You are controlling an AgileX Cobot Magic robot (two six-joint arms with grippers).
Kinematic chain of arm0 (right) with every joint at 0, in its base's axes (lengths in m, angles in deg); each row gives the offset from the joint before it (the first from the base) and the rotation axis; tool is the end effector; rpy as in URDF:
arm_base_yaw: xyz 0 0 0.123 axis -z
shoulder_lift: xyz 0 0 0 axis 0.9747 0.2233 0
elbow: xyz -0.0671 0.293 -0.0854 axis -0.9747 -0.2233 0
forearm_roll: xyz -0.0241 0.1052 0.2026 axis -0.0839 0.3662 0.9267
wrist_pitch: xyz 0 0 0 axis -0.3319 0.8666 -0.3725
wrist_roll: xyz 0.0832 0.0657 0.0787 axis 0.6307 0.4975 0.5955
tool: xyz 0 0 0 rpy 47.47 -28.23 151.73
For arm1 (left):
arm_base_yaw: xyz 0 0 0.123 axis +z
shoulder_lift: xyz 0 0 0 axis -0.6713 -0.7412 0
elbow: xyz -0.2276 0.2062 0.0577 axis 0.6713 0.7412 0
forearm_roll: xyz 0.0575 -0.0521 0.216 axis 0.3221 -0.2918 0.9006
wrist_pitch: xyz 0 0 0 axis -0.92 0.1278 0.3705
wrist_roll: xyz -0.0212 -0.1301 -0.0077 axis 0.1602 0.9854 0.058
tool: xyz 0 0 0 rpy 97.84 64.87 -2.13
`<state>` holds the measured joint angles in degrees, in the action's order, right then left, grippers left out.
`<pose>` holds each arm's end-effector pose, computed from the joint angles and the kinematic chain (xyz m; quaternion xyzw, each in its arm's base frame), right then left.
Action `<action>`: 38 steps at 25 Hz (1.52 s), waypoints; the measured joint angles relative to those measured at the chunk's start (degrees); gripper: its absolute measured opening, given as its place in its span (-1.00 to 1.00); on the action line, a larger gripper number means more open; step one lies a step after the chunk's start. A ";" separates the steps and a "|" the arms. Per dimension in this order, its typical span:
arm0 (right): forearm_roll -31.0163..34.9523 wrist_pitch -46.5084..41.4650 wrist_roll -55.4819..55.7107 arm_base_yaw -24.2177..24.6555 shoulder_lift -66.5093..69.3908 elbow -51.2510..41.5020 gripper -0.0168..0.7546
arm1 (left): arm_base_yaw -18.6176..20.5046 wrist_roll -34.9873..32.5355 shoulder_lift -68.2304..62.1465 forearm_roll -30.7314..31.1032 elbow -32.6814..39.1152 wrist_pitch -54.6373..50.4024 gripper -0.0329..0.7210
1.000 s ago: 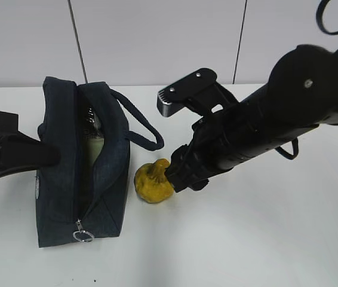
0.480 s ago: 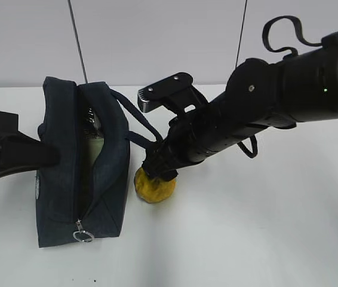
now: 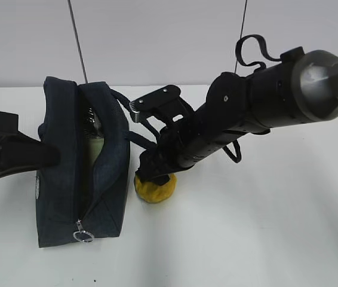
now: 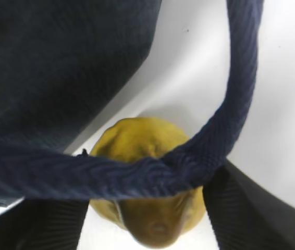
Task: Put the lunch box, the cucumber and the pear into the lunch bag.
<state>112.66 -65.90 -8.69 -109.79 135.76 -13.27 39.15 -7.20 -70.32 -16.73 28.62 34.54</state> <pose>0.3504 0.2504 0.1711 -0.3392 0.8838 0.1468 0.2869 0.2105 -0.1013 0.2486 0.0318 0.8802 -0.3917 0.2661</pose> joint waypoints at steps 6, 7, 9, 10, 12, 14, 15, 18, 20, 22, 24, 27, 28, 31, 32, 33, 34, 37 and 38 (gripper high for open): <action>0.00 -0.44 -0.12 0.31 0.37 0.10 0.15 | 0.00 0.00 0.00 0.00 0.00 -0.23 -0.95; 0.00 -0.57 -0.12 0.31 0.37 0.10 0.08 | 0.00 0.00 0.00 0.00 0.00 -0.23 -0.95; -0.10 -0.81 -0.12 0.31 0.37 0.35 -0.05 | 0.00 0.00 0.00 0.00 0.00 -0.23 -0.95; -0.10 -1.02 -0.12 0.31 0.37 0.44 -0.11 | 0.00 0.00 0.00 0.00 0.00 -0.28 -0.95; -0.23 -1.64 -0.12 0.31 0.37 0.47 -0.20 | 0.00 0.00 0.00 0.00 0.00 -0.28 -0.95; -0.23 -1.72 -0.12 0.31 0.37 0.47 -0.23 | 0.00 0.00 0.00 0.00 0.00 -0.28 -0.95; -0.23 -1.77 -0.12 0.31 0.37 0.47 -0.23 | 0.00 0.00 0.00 0.00 0.00 -0.28 -0.95; -0.91 -2.45 -0.14 0.31 0.37 0.57 -0.24 | 0.00 0.00 0.00 0.00 0.00 -0.34 -0.95; -1.95 -3.41 -0.25 0.31 0.26 0.57 -0.25 | 0.00 0.00 0.00 0.00 0.00 -0.34 -0.95; -3.16 -4.67 -0.25 0.31 0.05 0.57 -0.25 | 0.00 0.00 0.00 0.00 0.00 -0.38 -0.95; -4.60 -6.23 -0.25 0.31 -0.56 0.57 -0.25 | 0.00 0.00 0.00 0.00 0.00 -0.38 -0.95; -6.74 -9.68 0.19 0.46 -1.78 0.57 -0.26 | 0.00 0.00 0.00 0.05 0.00 -0.38 -0.95; -7.59 -10.51 0.57 0.64 -2.24 0.57 -0.26 | 0.00 0.00 0.00 0.05 0.00 -0.38 -0.95; -10.44 -13.23 2.32 1.15 -4.03 0.57 -0.26 | 0.00 0.00 0.00 0.05 0.00 -0.38 -0.95; -11.76 -14.22 3.38 1.54 -4.66 0.57 -0.26 | 0.00 0.00 0.00 0.05 0.00 -0.38 -0.95; -12.77 -15.18 4.59 1.82 -5.20 0.57 -0.26 | 0.00 0.00 0.00 0.05 0.00 -0.38 -0.95; -13.87 -16.01 5.59 2.23 -5.74 0.57 -0.26 | 0.00 0.00 0.00 0.05 0.00 -0.38 -0.95; -17.39 -17.04 8.78 2.98 -7.90 0.57 -0.27 | 0.00 0.00 0.00 0.05 0.00 -0.38 -0.95; -18.29 -17.16 9.77 3.27 -8.80 0.57 -0.27 | 0.00 0.00 0.00 0.05 0.00 -0.38 -0.95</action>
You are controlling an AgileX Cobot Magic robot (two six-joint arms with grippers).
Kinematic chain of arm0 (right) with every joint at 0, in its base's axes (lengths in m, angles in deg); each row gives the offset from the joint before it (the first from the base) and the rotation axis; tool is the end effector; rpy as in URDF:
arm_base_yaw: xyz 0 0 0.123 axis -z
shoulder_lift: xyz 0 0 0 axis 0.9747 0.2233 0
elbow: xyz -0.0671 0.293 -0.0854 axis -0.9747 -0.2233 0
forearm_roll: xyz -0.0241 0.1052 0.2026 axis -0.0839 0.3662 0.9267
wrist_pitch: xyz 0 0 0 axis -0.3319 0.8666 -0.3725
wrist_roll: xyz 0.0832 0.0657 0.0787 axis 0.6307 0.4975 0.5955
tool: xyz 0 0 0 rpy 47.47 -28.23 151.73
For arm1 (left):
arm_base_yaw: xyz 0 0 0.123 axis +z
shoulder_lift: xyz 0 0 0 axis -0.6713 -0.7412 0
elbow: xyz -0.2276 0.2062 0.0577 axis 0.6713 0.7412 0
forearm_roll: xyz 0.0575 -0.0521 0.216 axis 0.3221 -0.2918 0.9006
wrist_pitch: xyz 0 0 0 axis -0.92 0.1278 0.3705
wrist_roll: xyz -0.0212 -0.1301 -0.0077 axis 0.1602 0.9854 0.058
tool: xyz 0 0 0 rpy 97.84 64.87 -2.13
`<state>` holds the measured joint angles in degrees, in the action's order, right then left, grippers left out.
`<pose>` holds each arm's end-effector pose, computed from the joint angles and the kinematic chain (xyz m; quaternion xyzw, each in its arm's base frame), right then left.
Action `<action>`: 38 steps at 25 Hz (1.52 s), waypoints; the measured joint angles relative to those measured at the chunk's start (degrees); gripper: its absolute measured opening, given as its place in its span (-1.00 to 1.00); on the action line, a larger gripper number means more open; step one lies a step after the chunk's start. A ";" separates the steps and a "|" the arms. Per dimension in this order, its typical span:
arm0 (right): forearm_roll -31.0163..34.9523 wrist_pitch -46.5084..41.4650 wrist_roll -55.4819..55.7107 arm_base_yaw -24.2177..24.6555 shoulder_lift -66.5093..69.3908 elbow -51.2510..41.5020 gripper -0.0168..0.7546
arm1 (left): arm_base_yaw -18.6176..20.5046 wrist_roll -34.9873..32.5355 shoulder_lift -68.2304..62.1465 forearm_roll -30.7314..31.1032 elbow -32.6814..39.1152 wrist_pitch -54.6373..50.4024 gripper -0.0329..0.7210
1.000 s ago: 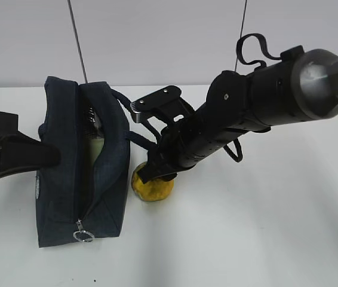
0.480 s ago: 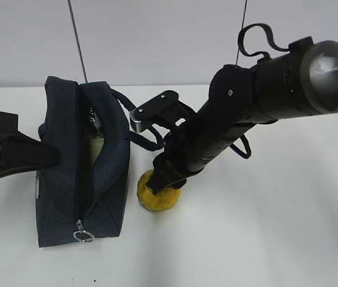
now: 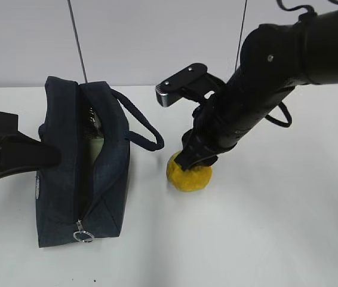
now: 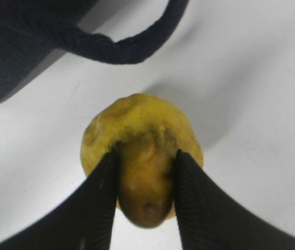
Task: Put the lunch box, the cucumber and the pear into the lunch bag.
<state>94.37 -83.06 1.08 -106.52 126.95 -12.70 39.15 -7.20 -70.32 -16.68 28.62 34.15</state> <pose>0.3277 0.2032 0.2132 -0.3846 0.8913 0.0864 0.2242 0.2098 -0.1019 0.2488 0.0337 0.8798 -0.3938 0.2641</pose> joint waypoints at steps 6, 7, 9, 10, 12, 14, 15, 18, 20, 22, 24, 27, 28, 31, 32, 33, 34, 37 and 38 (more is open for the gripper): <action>-6.13 0.16 5.34 0.69 -6.46 0.00 -0.27 | 0.00 0.00 0.00 0.00 0.00 0.00 -0.95; -6.24 0.80 5.40 0.74 -7.70 0.00 -0.27 | 0.00 0.00 0.00 0.00 0.00 0.00 -0.95; -5.57 3.08 5.55 0.74 -10.10 0.00 -0.27 | 0.00 0.00 0.00 0.00 0.00 0.00 -0.95; -4.52 4.07 5.59 0.74 -11.10 0.00 -0.27 | 0.00 0.00 0.00 0.00 0.00 0.00 -0.95; -1.49 5.70 5.59 0.74 -13.00 0.13 -0.27 | 0.00 0.00 0.00 0.00 0.00 -0.02 -0.95; 1.51 6.46 5.59 0.74 -14.09 1.24 -0.27 | 0.00 0.00 0.00 0.00 0.00 -0.02 -0.95; 3.42 6.76 5.05 0.74 -14.26 2.06 -0.27 | 0.00 0.00 0.00 0.00 0.00 -0.02 -0.95; 9.99 6.98 0.48 0.25 -14.41 3.75 -0.28 | 0.00 0.00 0.00 0.00 0.00 -0.07 -0.95; 15.57 7.36 -4.37 -0.90 -14.41 4.10 -0.28 | 0.00 0.00 0.00 0.00 0.00 -0.07 -0.95; 22.62 7.74 -10.71 -2.41 -13.95 4.20 -0.28 | 0.00 0.00 0.00 0.00 0.00 -0.07 -0.95; 29.56 8.00 -16.91 -3.60 -12.75 4.33 -0.28 | 0.00 0.00 0.00 0.00 0.00 -0.07 -0.95; 41.03 8.25 -25.73 -4.34 -9.74 4.59 -0.28 | 0.00 0.00 0.00 0.00 0.00 -0.07 -0.95; 44.88 8.49 -28.61 -4.44 -8.67 4.59 -0.28 | 0.00 0.00 0.00 0.00 0.00 -0.07 -0.95; 52.78 9.62 -36.19 -4.44 -4.38 4.61 -0.28 | 0.00 0.00 0.00 0.00 0.00 -0.07 -0.95; 54.74 9.87 -38.56 -4.44 -3.25 4.72 -0.28 | 0.00 0.00 0.00 0.00 0.00 -0.07 -0.95; 56.28 9.98 -41.23 -4.44 -1.91 4.71 -0.27 | 0.00 0.00 0.00 0.00 0.00 -0.07 -0.95; 57.08 10.11 -43.03 -4.44 -0.57 5.03 -0.26 | 0.00 0.00 0.00 0.00 0.00 -0.07 -0.95; 58.30 10.19 -45.56 -4.44 2.98 7.09 -0.16 | 0.00 0.00 0.00 0.00 0.00 -0.07 -0.95; 58.45 10.06 -45.82 -4.44 4.11 7.99 -0.11 | 0.00 0.00 0.00 0.00 0.00 -0.07 -0.95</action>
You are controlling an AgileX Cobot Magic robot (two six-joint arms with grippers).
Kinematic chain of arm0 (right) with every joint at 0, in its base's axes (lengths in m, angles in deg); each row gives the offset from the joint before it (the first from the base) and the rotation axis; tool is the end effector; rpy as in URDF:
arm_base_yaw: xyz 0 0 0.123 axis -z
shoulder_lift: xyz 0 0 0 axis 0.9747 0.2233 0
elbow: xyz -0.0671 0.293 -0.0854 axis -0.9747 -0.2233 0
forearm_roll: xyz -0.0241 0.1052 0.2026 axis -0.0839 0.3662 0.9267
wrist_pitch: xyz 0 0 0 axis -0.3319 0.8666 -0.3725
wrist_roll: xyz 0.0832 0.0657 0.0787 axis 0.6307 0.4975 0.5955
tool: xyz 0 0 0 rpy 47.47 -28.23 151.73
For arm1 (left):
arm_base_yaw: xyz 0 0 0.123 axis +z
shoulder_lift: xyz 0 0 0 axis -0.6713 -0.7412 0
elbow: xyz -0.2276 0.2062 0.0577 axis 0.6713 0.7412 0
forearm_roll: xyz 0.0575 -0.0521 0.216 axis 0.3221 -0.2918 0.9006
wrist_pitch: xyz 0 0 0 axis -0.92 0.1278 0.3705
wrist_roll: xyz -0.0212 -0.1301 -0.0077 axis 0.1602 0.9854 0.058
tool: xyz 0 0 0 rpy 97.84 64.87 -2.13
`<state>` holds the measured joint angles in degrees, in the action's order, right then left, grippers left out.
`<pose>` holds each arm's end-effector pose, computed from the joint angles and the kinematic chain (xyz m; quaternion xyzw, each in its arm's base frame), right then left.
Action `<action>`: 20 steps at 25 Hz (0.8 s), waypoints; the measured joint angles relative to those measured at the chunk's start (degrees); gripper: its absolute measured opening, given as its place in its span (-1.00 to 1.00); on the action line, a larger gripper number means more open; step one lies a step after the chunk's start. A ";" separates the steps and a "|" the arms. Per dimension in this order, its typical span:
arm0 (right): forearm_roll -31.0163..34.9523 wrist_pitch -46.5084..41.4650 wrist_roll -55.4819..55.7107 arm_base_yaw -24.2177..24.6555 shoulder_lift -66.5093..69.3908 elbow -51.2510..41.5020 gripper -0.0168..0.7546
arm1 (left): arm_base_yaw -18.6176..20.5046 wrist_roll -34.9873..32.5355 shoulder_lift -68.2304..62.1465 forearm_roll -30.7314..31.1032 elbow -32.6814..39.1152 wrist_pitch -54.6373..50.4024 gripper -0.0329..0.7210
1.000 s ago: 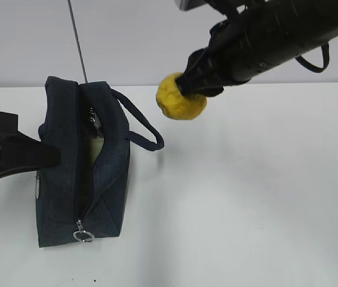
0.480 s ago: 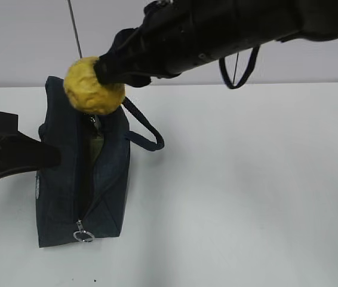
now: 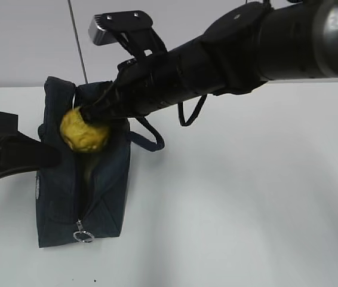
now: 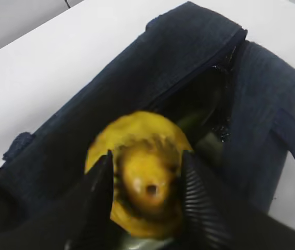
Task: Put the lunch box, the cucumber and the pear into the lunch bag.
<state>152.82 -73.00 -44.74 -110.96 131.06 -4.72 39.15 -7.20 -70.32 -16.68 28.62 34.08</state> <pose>0.3454 0.2974 0.2702 -0.3653 0.7842 0.3033 0.3995 0.2097 -0.1020 0.2488 0.0339 0.8797 -0.3942 0.2638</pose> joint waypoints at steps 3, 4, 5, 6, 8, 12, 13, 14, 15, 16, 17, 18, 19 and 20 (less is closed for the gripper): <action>0.27 -1.98 -0.33 0.00 1.98 2.59 0.03 | 0.00 0.00 0.00 0.00 0.00 0.00 -0.95; 0.27 -2.37 -0.33 0.00 2.28 3.44 0.05 | 0.00 0.00 0.00 0.00 0.00 -0.05 -0.95; 0.27 -2.52 -0.33 0.00 2.28 4.12 0.07 | 0.00 0.00 0.00 0.00 0.00 -0.05 -0.95; 0.27 -2.62 -0.33 0.00 2.28 4.87 0.08 | 0.00 0.00 0.00 0.00 0.00 -0.18 -0.95; 0.16 -2.50 -0.33 0.00 1.43 5.76 0.09 | 0.00 0.00 0.00 0.00 0.00 -0.19 -0.95; -3.81 0.16 3.59 0.00 -2.10 6.20 0.10 | 0.00 0.00 0.00 0.00 0.00 -0.19 -0.95; -5.26 0.27 6.31 0.00 -2.62 6.20 0.10 | 0.00 0.00 0.00 0.00 0.00 -0.19 -0.95; -8.02 0.43 9.31 0.00 -3.06 6.30 0.10 | 0.00 0.00 0.00 0.00 0.00 -0.19 -0.95; -11.53 0.43 13.74 0.11 -3.27 6.30 0.10 | 0.00 0.00 0.00 0.00 0.00 -0.19 -0.95; -15.50 -0.09 19.03 0.25 -3.38 6.30 0.10 | 0.00 0.00 0.00 0.00 0.00 -0.19 -0.95; -19.09 -1.16 23.74 0.66 -3.38 6.30 0.10 | 0.00 0.00 0.00 0.00 0.00 -0.19 -0.95; -23.39 -2.42 29.16 0.82 -3.38 6.30 0.10 | 0.00 0.00 0.00 0.00 0.00 -0.19 -0.95; -27.49 -4.16 33.90 1.06 -3.38 6.30 0.10 | 0.00 0.00 0.00 0.00 0.00 -0.19 -0.95; -30.57 -6.04 37.84 1.42 -3.38 6.30 0.10 | 0.00 0.00 0.00 0.00 0.00 -0.19 -0.95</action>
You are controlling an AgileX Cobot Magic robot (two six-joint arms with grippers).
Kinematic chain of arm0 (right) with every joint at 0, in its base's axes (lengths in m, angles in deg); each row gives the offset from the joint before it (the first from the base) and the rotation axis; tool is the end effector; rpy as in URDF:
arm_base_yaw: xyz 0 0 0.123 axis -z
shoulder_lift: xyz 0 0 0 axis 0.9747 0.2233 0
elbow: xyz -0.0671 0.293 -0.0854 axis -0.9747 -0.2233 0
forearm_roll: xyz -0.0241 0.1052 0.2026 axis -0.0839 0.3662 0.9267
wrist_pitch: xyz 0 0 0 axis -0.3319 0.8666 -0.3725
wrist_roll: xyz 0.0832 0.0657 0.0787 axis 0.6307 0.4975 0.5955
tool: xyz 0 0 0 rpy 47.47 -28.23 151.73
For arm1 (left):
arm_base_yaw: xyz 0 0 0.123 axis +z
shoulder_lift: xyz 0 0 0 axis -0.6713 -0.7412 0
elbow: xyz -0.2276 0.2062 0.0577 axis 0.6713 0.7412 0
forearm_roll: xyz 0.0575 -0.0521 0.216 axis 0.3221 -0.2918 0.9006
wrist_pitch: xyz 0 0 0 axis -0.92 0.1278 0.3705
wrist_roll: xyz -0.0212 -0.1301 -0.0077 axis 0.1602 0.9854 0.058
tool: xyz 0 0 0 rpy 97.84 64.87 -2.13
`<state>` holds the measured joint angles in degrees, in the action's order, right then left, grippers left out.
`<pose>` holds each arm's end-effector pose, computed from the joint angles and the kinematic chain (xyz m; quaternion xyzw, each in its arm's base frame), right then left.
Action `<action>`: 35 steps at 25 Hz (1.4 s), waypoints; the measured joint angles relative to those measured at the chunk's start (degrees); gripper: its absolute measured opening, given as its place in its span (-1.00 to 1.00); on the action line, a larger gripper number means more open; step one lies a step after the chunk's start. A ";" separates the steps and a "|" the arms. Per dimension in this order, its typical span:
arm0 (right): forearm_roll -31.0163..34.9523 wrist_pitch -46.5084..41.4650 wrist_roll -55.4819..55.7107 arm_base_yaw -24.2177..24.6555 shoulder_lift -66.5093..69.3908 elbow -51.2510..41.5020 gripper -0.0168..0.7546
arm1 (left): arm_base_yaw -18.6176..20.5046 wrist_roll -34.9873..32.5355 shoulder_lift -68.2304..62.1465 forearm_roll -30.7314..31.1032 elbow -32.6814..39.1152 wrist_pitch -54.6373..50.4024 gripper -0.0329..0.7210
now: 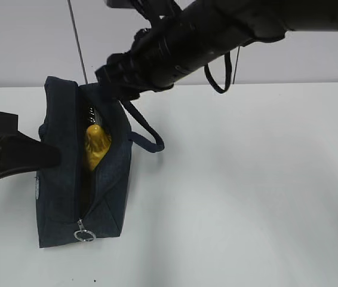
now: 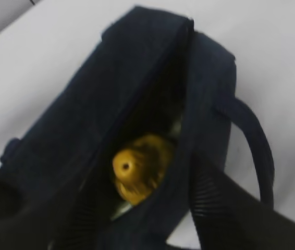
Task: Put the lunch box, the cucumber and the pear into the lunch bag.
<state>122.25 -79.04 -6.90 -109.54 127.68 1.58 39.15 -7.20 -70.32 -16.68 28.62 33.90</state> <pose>0.3465 0.2733 0.3015 -0.3047 0.8412 0.2724 0.3540 0.2094 -0.1022 0.2489 0.0346 0.8794 -0.3953 0.2629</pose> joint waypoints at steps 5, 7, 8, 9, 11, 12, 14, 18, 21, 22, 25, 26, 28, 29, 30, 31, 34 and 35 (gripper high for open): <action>-8.82 -7.79 10.28 0.29 0.00 0.00 0.10 | 0.00 0.00 0.00 0.00 0.00 -0.05 -0.95; -9.24 -9.92 12.18 0.29 0.00 0.00 0.10 | 0.00 -0.05 0.00 0.00 0.00 -0.05 -0.95; -9.50 -10.37 12.63 0.29 0.00 0.00 0.10 | 0.00 -0.05 0.00 0.00 0.00 -0.05 -0.95; -9.49 -10.59 12.87 0.29 0.00 0.00 0.10 | 0.00 -0.05 0.00 0.00 0.00 -0.05 -0.95; -9.49 -10.77 13.08 0.29 0.46 0.11 0.10 | 0.00 -0.05 0.00 0.00 0.00 -0.05 -0.95; -9.49 -10.77 13.12 0.29 0.75 0.11 0.10 | 0.00 -0.05 0.00 0.00 0.00 -0.05 -0.95; -9.49 -10.77 13.21 0.29 1.97 0.11 0.10 | 0.00 -0.05 0.00 0.00 0.00 -0.05 -0.95; -9.14 -10.77 13.33 0.29 4.75 0.85 0.10 | 0.00 -0.05 0.00 0.05 0.00 -0.05 -0.95; -9.02 -10.66 13.33 0.29 6.52 2.45 -0.12 | 0.00 -0.05 0.00 0.11 0.00 -0.11 -0.95; -9.02 -10.66 13.33 0.29 6.90 3.05 -0.30 | 0.00 -0.05 0.00 0.11 0.00 -0.11 -0.95; -10.38 -11.02 13.46 0.29 7.02 4.82 -0.80 | 0.00 -0.05 0.00 -0.01 0.00 -0.11 -0.95; -11.32 -11.26 13.46 0.29 7.02 5.59 -0.85 | 0.00 -0.05 0.00 -0.06 0.00 0.00 -0.95; -13.95 -12.85 14.54 0.29 7.02 7.05 -0.87 | 0.00 -1.02 0.00 -0.64 0.00 0.13 -0.95; -15.88 -13.55 15.61 0.29 7.02 7.77 -0.87 | 0.00 -1.86 0.00 -1.08 0.00 0.13 -0.95; -18.04 -14.47 17.16 0.29 7.02 8.16 -0.87 | 0.00 -2.61 0.00 -1.86 0.00 0.13 -0.95; -20.10 -15.51 18.96 0.29 7.02 8.67 -0.88 | 0.00 -3.35 0.00 -2.75 0.00 0.18 -0.95; -27.02 -18.93 23.50 0.29 6.03 9.00 -0.88 | 0.00 -4.39 0.00 -4.87 -0.50 0.37 -0.95; -28.54 -20.21 24.61 0.29 5.50 9.00 -0.88 | 0.00 -4.64 0.00 -5.11 -1.07 0.42 -0.95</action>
<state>93.71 -99.25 17.70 -109.25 133.18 10.58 39.15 -11.84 -70.32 -21.79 27.55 34.32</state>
